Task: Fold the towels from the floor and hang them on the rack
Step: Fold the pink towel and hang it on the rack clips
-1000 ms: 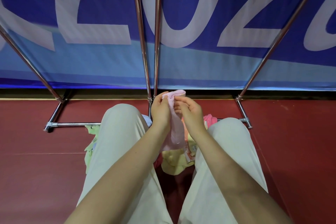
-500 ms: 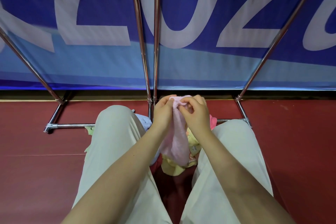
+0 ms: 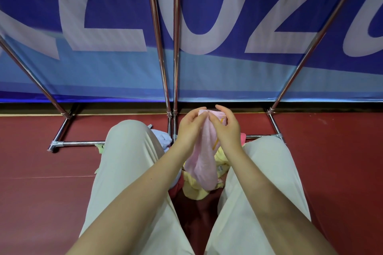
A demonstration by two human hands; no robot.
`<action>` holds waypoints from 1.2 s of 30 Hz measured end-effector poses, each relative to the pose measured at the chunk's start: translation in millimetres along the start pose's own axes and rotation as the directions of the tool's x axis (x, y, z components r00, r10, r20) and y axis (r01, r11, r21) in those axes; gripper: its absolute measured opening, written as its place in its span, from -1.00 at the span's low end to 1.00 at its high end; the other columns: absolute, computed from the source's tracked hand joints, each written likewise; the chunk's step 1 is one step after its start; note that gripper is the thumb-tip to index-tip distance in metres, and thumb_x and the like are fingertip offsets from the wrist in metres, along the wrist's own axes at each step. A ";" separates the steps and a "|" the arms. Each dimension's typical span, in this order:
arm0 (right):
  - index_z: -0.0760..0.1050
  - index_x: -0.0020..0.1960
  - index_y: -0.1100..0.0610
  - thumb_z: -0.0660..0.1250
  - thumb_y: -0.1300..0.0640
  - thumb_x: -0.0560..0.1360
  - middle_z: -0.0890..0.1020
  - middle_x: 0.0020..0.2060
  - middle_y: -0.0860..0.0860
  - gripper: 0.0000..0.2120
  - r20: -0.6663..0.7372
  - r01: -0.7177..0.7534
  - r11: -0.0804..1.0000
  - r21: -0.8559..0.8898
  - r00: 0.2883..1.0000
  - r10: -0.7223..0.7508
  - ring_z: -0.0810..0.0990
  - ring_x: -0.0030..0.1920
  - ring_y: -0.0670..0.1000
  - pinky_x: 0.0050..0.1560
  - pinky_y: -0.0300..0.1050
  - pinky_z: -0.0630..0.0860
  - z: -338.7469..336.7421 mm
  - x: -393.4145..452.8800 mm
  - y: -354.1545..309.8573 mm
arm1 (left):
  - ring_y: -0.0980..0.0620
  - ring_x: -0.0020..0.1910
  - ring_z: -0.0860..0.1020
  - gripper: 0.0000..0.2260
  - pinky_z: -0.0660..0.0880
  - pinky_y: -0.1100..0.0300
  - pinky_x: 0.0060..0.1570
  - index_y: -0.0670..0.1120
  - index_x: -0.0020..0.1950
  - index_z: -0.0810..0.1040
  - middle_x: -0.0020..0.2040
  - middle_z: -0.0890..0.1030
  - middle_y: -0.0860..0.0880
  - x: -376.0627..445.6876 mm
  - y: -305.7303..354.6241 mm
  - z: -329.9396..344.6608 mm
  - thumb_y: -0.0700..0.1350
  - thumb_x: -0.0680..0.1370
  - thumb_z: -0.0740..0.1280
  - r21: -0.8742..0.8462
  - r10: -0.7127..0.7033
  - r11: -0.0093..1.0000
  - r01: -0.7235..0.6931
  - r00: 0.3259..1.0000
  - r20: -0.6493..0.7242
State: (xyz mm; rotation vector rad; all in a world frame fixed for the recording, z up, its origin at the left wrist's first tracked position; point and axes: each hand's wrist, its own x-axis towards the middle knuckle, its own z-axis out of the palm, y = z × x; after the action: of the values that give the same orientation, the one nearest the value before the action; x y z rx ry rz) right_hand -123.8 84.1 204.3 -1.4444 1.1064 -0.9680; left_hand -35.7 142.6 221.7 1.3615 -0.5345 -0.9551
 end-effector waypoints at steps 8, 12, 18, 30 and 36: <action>0.49 0.21 0.06 0.40 0.09 0.49 0.58 0.08 -0.06 -0.70 -0.012 -0.042 0.998 0.037 0.999 0.043 0.53 0.10 -0.08 0.01 -0.30 0.43 0.7 1.6 0.2 | 0.14 0.02 0.61 -0.87 0.49 0.36 -0.09 -0.06 0.10 0.60 0.01 0.65 0.00 -0.9 1.4 -2.3 -0.13 0.59 0.29 0.015 -0.001 1.000 0.001 1.000 0.019; 0.52 0.14 0.09 0.36 0.17 0.50 0.60 -0.06 -0.10 -0.78 -0.009 -0.020 0.998 0.055 1.000 0.020 0.56 0.01 -0.08 -0.02 -0.28 0.48 -1.1 2.5 -1.0 | 0.14 0.02 0.62 -0.73 0.51 0.39 -0.10 -0.10 0.24 0.54 0.04 0.65 -0.02 -1.3 -0.7 -2.4 -0.18 0.54 0.38 0.034 0.016 0.999 -0.017 1.000 0.023; 0.46 0.27 0.04 0.28 0.17 0.56 0.55 0.16 -0.06 -0.72 0.076 0.015 1.000 0.023 0.997 -0.017 0.51 0.16 -0.09 0.15 -0.24 0.44 -2.5 1.8 2.4 | 0.07 0.09 0.56 -0.71 0.48 0.25 0.01 -0.04 0.16 0.57 0.12 0.61 -0.03 3.8 2.8 -9.5 -0.29 0.54 0.20 0.097 0.052 0.994 -0.047 0.997 -0.050; 0.57 -0.05 0.36 0.42 0.23 0.43 0.64 -0.24 0.22 -0.82 0.325 -0.218 0.968 -0.121 0.913 0.246 0.59 -0.23 0.00 -0.28 -0.19 0.51 15.3 -16.6 20.6 | 0.07 0.04 0.59 -0.76 0.53 0.17 0.06 0.07 0.08 0.58 0.07 0.63 -0.01 4.0 20.9 -29.0 -0.06 0.42 0.31 -0.021 0.143 0.989 -0.143 0.989 -0.030; 0.55 -0.05 0.14 0.47 0.06 0.32 0.67 -0.16 0.15 -0.74 0.433 -0.131 0.958 -0.256 0.870 0.235 0.61 -0.18 0.02 -0.12 0.04 0.54 22.3 -29.4 44.5 | 0.03 0.03 0.57 -0.79 0.51 0.11 0.08 0.06 0.05 0.59 0.08 0.62 -0.06 6.7 27.4 -43.4 -0.04 0.42 0.36 -0.114 0.150 0.980 -0.166 0.979 -0.137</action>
State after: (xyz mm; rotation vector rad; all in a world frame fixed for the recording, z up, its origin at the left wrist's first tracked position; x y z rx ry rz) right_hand -116.1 116.0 156.8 -1.6046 0.9890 -0.3412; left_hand 9.9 160.1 239.2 1.2388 -0.4709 -0.7540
